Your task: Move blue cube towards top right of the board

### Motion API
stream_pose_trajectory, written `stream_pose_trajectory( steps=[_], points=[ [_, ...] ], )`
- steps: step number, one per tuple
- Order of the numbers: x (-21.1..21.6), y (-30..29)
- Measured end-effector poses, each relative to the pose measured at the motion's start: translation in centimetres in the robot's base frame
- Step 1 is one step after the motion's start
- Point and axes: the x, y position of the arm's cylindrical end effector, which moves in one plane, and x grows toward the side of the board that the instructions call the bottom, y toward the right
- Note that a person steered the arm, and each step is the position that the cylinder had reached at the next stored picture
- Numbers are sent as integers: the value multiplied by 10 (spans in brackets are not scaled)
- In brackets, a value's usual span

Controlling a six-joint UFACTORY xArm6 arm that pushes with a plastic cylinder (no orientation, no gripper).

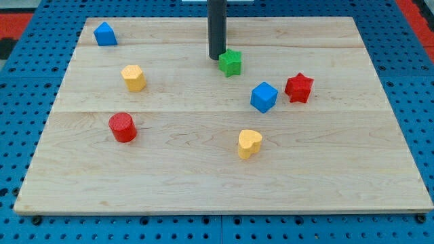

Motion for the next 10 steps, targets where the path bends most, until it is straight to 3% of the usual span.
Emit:
stream_pose_trajectory(
  steps=[2, 5, 6, 7, 8, 9, 10],
  points=[
    [12, -47],
    [124, 44],
    [119, 66],
    [65, 107],
    [38, 141],
    [60, 126],
    [89, 178]
  ],
)
